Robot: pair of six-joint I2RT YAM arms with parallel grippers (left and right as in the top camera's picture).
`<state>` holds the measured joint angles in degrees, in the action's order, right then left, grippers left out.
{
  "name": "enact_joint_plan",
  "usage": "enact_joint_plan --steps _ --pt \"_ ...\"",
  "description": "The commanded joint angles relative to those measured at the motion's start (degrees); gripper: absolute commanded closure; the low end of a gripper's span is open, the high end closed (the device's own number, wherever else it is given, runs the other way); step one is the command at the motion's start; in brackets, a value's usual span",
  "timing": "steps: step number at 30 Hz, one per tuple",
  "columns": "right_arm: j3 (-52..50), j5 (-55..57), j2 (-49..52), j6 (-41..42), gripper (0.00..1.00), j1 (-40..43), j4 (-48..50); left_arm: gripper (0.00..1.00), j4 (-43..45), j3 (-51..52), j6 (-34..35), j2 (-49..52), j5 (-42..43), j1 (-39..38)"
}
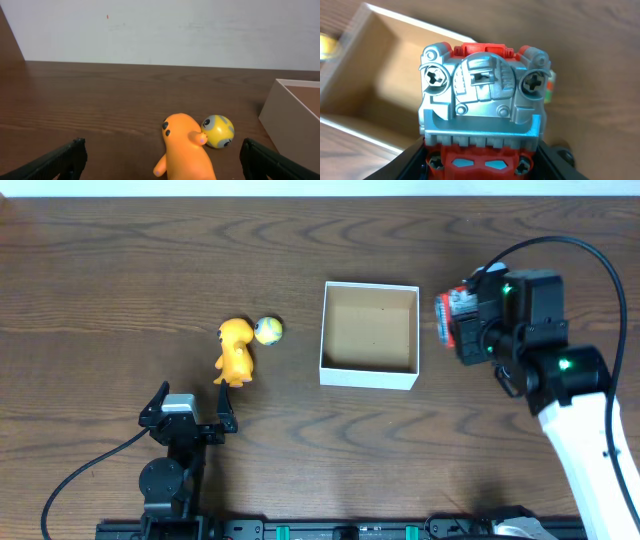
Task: Pack container
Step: 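Grasp the red toy robot car with the right gripper and lift, then carry the car left into the white box and lower it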
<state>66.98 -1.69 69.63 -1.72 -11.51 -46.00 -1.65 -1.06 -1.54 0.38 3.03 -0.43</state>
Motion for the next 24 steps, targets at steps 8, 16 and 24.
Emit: enact_joint_plan --steps 8,16,24 --pt "1.09 -0.26 2.32 14.67 0.65 -11.37 8.9 0.02 -2.36 0.81 -0.37 -0.02 -0.68 0.28" --pt "1.09 0.17 10.56 21.68 0.7 -13.86 13.2 0.02 -2.36 0.81 -0.37 -0.02 -0.68 0.28" --pt "1.09 0.83 15.32 25.0 0.72 -14.73 13.51 0.02 -2.36 0.81 -0.37 -0.02 -0.68 0.28"
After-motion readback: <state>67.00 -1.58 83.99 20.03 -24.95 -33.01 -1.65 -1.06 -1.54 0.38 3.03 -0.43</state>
